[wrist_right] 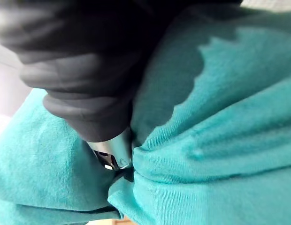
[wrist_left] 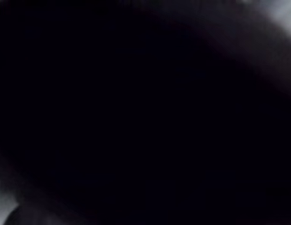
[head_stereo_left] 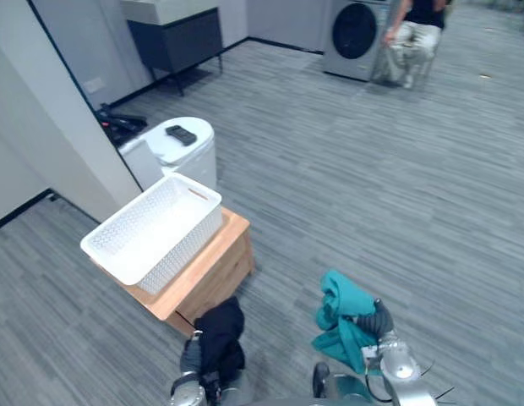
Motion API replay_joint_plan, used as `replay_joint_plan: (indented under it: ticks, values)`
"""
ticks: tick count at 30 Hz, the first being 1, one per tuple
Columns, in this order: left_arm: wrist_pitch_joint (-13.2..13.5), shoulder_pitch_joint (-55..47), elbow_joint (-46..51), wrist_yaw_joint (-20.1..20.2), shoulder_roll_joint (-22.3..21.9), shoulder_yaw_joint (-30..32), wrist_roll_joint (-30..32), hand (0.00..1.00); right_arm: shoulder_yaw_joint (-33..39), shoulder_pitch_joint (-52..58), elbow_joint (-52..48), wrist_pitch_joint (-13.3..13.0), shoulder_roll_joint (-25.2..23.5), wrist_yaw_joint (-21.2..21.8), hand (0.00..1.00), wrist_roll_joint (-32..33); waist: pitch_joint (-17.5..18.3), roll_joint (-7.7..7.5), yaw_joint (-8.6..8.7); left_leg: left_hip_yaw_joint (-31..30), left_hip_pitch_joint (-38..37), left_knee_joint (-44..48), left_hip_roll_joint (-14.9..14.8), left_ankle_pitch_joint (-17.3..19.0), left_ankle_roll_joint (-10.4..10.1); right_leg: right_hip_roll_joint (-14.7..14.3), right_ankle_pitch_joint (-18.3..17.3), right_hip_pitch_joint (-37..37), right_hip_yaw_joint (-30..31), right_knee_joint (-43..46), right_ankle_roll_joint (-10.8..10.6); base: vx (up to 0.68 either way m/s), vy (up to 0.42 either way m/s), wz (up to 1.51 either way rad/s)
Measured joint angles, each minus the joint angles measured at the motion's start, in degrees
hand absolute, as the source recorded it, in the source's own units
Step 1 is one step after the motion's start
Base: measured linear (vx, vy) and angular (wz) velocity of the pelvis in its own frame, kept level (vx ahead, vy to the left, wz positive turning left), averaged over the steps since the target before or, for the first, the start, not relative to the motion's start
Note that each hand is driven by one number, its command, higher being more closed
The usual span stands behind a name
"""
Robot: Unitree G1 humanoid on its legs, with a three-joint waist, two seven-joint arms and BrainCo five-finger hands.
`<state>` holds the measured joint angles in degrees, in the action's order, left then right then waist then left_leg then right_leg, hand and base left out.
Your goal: Tidy the bed and pick cloth on bed and put in laundry
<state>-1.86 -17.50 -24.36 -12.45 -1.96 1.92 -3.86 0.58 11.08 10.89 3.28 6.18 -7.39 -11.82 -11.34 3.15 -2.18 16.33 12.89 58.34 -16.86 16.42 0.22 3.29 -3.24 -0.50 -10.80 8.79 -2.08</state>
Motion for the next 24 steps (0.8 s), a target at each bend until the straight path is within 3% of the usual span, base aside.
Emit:
replay_joint_plan:
  ticks: [3,5,6,7,8,9,10,11,12,14,16,17,18,19,20,21,22,24]
  values:
    - [0.5,0.1,2.6,0.2,0.0,0.0,0.1,1.0,1.8,-2.2,0.0,-0.4,0.5,0.1,1.0,0.0,0.3,-0.1,-0.23,9.9,1.3,-15.6,2.1,-0.2,-0.7,0.8,-0.8,-4.0,-4.2,-3.9,0.5,0.37,-0.161,0.68]
    - [1.0,0.4,3.8,0.4,0.0,0.0,0.5,1.0,2.2,-3.1,0.0,-0.4,1.7,0.2,1.0,-0.2,0.6,0.03,-0.17,21.3,-0.5,-28.9,4.0,-1.2,-1.4,0.8,-1.4,-7.2,-8.8,-5.9,-0.7,0.44,-0.104,1.08]
    - [1.0,0.5,4.1,0.4,0.0,0.0,1.1,1.0,2.8,-3.4,0.0,-0.4,1.8,0.2,1.0,-0.4,0.7,0.06,-0.22,27.1,-2.0,-34.7,5.1,-2.0,-0.4,0.7,-2.3,-8.9,-11.3,-6.2,-2.1,0.41,-0.043,1.02]
    - [0.9,0.4,4.0,0.7,0.0,0.1,1.4,1.0,2.9,-3.4,0.0,-0.4,1.7,0.2,1.0,-0.7,0.9,0.0,-0.29,29.6,-3.5,-37.5,6.1,-4.4,3.8,0.9,-3.8,-10.4,-13.5,-4.8,-3.9,0.41,-0.02,0.97]
    - [0.8,0.0,4.0,1.0,-0.1,0.1,1.6,1.0,2.9,-3.3,0.0,-0.4,1.7,0.2,1.0,-0.8,1.0,0.16,-0.09,29.9,-4.5,-39.0,7.0,-5.2,4.9,1.5,-5.0,-10.3,-14.7,-1.2,-5.3,0.41,0.064,0.93]
    - [0.5,-0.1,3.9,1.2,-0.1,0.5,2.2,1.0,3.0,-2.9,0.0,-0.4,1.0,0.4,1.0,-1.6,1.2,0.18,0.23,28.7,-7.1,-42.2,8.9,-5.4,7.6,4.5,-6.8,-8.2,-16.0,9.7,-5.9,0.44,0.118,1.02]
    - [0.4,-0.2,4.0,1.2,0.0,0.7,2.4,1.0,3.0,-2.5,0.0,-0.4,0.4,0.7,1.0,-2.1,1.3,-0.77,1.31,25.6,-10.5,-45.9,11.7,-6.1,8.3,8.9,-5.4,-3.4,-16.7,26.6,-4.2,0.44,0.127,1.24]
    - [0.3,-0.2,4.0,1.2,0.5,0.7,2.4,1.0,3.4,-2.5,0.0,-0.4,-0.7,1.0,1.0,-2.3,1.4,-1.59,1.81,23.9,-11.6,-46.5,12.8,-6.5,9.1,11.2,-4.8,-0.1,-15.3,35.4,-2.6,0.47,0.077,1.44]
    - [-0.1,0.2,3.9,1.2,1.5,0.3,2.5,1.0,3.4,-2.5,0.0,-0.4,-2.3,1.3,1.0,-2.4,1.6,-2.37,3.07,21.1,-12.9,-46.4,13.5,-6.1,9.3,12.1,-6.8,3.3,-12.0,41.5,-2.5,0.49,0.02,1.66]
    - [-0.2,1.5,3.9,1.2,2.3,-0.1,2.9,1.0,3.4,-2.9,-0.2,-0.4,-3.8,1.4,1.0,-2.3,1.5,-2.32,3.73,16.5,-15.4,-47.3,13.9,-6.1,9.3,10.0,-9.7,6.8,-7.3,38.0,-2.6,0.48,-0.031,1.44]
    - [0.1,2.8,3.5,1.1,3.1,-0.5,3.6,1.0,3.4,-2.6,-4.1,-0.5,-4.0,1.4,1.0,-2.3,1.5,-1.83,4.65,11.0,-17.1,-48.6,14.3,-5.7,7.4,4.6,-9.5,9.0,3.5,20.0,-3.9,0.43,-0.136,1.33]
    - [0.1,3.2,3.3,1.1,3.8,-1.2,3.6,1.0,3.5,-2.3,-5.8,-0.6,-4.0,1.3,1.0,-2.3,1.6,-2.13,4.74,9.7,-17.6,-49.2,15.0,-5.4,6.7,3.6,-8.2,9.2,6.9,14.1,-4.9,0.31,-0.137,1.19]
    - [0.2,3.5,2.7,1.2,4.6,-1.9,3.6,1.0,3.6,-2.1,-7.1,-0.7,-3.9,1.2,1.0,-2.2,2.0,-2.69,4.78,8.4,-18.0,-49.6,15.8,-5.2,6.1,3.1,-6.4,9.6,9.7,9.0,-5.4,0.24,-0.127,0.87]
    - [0.2,3.7,2.2,1.2,5.4,-2.5,3.8,1.0,3.6,-2.1,-8.4,-0.7,-3.9,0.9,1.0,-2.2,2.4,-3.56,4.78,7.2,-18.3,-49.6,16.9,-4.9,5.5,2.9,-1.9,9.9,12.2,4.1,-6.0,0.3,-0.181,0.94]
    - [0.5,3.2,1.8,1.2,6.5,-2.8,4.4,1.0,3.6,-1.8,-10.4,-0.8,-4.0,0.6,1.0,-2.1,3.0,-6.02,4.76,6.0,-19.8,-49.4,19.1,-4.0,3.9,3.4,10.2,10.0,14.4,1.1,-4.4,0.35,-0.246,0.78]
    - [0.5,3.1,0.2,1.2,6.0,-2.8,4.7,1.0,3.5,-2.2,-10.9,-0.9,-2.4,0.1,1.0,-1.8,3.4,-5.06,4.18,4.6,-20.4,-49.5,18.9,-3.3,3.0,3.3,8.5,9.3,13.8,1.7,-5.4,0.29,-0.199,0.55]
    - [0.7,1.9,0.1,1.2,4.9,-2.7,4.7,1.0,3.5,-2.7,-12.5,-0.9,-1.0,0.0,1.0,-1.7,4.5,-3.3,4.06,4.2,-20.0,-49.3,17.3,-2.6,2.1,2.6,9.7,7.8,13.1,-1.6,-4.4,0.22,-0.123,0.21]
    - [1.2,1.4,0.1,1.3,4.3,-2.2,4.7,1.0,3.3,-3.7,-17.4,-2.2,0.5,-0.1,1.0,-1.6,4.9,-2.57,3.72,4.2,-19.9,-49.1,16.1,-1.9,1.2,1.7,10.7,5.3,12.5,-7.7,-4.0,0.28,-0.115,-0.01]
